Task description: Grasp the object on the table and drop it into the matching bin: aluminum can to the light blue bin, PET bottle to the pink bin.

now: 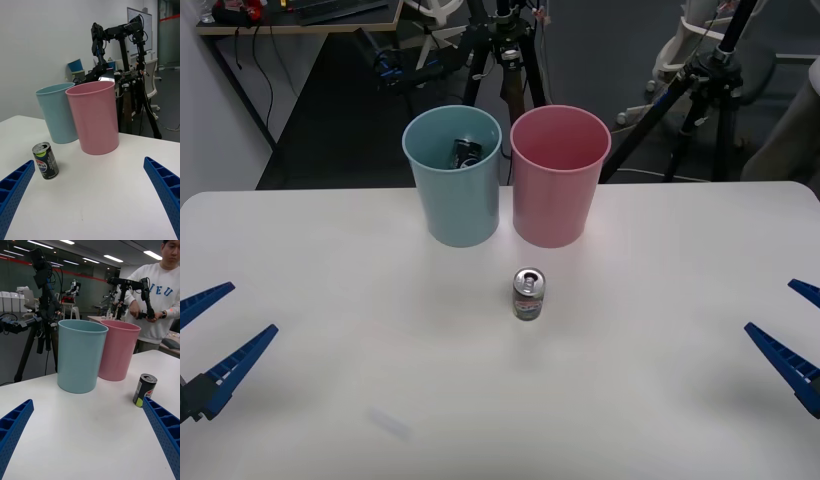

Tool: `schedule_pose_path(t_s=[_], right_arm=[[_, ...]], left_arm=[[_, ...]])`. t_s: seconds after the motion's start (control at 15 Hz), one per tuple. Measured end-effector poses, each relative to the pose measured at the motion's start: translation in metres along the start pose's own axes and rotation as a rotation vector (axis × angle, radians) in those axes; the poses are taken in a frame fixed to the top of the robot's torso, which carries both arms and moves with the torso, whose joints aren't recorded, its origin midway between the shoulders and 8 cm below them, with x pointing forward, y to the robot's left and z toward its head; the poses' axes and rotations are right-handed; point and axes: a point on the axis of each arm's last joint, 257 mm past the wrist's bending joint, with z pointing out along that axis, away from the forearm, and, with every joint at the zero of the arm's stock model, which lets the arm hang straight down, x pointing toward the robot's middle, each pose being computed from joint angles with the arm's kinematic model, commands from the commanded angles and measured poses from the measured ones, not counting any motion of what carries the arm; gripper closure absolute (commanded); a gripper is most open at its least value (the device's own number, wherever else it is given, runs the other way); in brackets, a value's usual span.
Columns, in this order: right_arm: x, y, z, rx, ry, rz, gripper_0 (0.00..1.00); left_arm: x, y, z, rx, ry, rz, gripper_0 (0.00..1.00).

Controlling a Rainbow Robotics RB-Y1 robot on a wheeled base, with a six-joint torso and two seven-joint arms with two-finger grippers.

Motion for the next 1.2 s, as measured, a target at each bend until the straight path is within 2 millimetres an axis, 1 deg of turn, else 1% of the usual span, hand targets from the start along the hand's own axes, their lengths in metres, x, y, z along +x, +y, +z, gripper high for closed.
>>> schedule_pose_path(t_s=[0.13,0.2,0.27,0.53,0.6,0.73,0.87,1.07,1.2], right_arm=[[0.0,0.0,0.0,0.0,0.0,0.0,0.0],[0.005,0.002,-0.001,0.009,-0.001,0.017,0.0],[0.015,0.005,-0.004,0.022,0.002,0.046,0.0],[0.019,0.012,-0.008,0.011,0.006,0.054,0.0],[0.023,0.016,-0.009,0.004,0.012,0.052,0.0],[0.032,0.025,-0.012,-0.006,0.03,-0.009,0.0],[0.046,0.038,-0.016,-0.025,0.053,-0.045,0.0],[0.064,0.061,-0.015,-0.07,0.069,-0.092,0.0],[0.077,0.071,-0.013,-0.094,0.073,-0.108,0.0]], left_arm=[[0.0,0.0,0.0,0.0,0.0,0.0,0.0],[0.0,0.0,0.0,0.0,0.0,0.0,0.0],[0.0,0.0,0.0,0.0,0.0,0.0,0.0],[0.0,0.0,0.0,0.0,0.0,0.0,0.0],[0.0,0.0,0.0,0.0,0.0,0.0,0.0],[0.0,0.0,0.0,0.0,0.0,0.0,0.0],[0.0,0.0,0.0,0.0,0.0,0.0,0.0],[0.0,0.0,0.0,0.0,0.0,0.0,0.0],[0.0,0.0,0.0,0.0,0.0,0.0,0.0]])
